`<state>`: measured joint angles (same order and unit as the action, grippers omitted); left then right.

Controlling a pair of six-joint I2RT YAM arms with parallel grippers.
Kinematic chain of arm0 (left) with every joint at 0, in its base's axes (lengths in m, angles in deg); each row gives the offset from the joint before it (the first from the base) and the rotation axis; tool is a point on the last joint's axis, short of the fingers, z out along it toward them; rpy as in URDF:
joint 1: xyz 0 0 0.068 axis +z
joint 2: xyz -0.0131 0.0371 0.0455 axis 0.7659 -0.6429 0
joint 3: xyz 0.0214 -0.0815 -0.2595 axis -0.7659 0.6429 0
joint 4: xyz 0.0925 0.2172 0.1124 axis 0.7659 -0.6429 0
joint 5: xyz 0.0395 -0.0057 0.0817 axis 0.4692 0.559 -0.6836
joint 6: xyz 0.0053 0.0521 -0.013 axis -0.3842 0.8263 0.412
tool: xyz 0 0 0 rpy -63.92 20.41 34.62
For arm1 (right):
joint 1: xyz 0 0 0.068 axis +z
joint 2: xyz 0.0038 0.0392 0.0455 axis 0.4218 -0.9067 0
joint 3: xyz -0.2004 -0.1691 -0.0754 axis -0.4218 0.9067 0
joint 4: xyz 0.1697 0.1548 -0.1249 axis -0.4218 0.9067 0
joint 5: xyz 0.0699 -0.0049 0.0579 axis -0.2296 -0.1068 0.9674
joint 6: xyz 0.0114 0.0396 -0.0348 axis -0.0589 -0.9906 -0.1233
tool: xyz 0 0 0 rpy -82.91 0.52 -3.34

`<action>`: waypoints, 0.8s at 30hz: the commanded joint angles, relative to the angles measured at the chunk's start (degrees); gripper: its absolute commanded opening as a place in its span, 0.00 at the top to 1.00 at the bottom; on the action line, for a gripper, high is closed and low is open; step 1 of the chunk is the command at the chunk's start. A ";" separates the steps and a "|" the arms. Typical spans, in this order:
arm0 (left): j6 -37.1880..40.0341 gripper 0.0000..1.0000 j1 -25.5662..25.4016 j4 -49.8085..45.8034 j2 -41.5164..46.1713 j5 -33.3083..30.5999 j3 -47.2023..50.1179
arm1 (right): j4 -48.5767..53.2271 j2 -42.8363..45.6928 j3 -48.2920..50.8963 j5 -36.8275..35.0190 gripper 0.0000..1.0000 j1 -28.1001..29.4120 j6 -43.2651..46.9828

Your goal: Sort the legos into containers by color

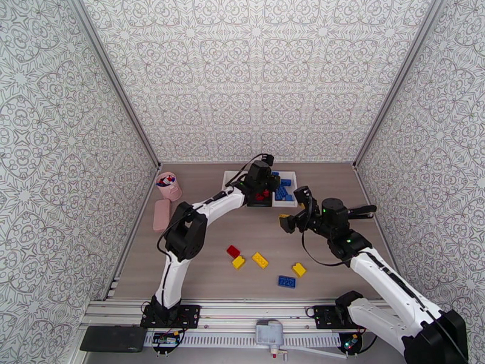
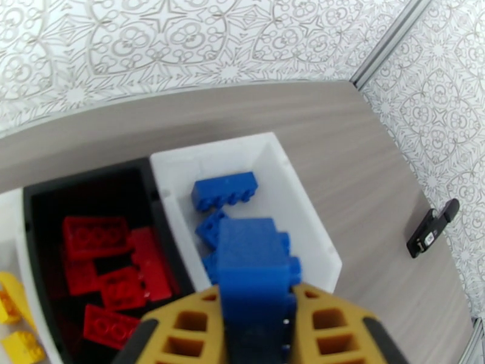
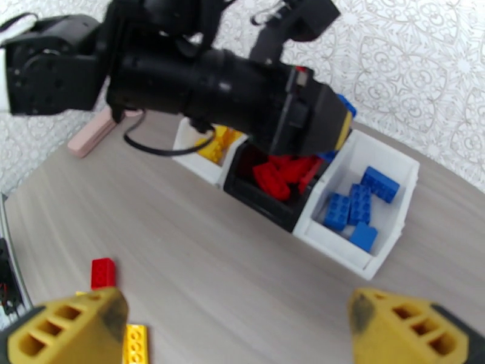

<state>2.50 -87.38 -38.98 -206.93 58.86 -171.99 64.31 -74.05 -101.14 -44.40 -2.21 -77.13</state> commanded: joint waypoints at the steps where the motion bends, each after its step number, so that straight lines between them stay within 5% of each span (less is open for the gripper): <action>1: 1.73 0.84 0.30 -0.52 -4.68 2.06 -5.70 | -1.51 -1.20 0.94 -1.07 0.00 -0.62 -1.70; 24: 2.61 0.84 0.19 -8.17 -24.07 3.28 -32.97 | 2.96 6.26 3.16 -5.69 0.00 -0.87 -2.89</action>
<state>3.92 -87.22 -45.40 -228.90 60.87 -202.06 65.91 -69.61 -98.89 -48.46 -2.58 -79.84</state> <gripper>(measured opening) 0.237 0.995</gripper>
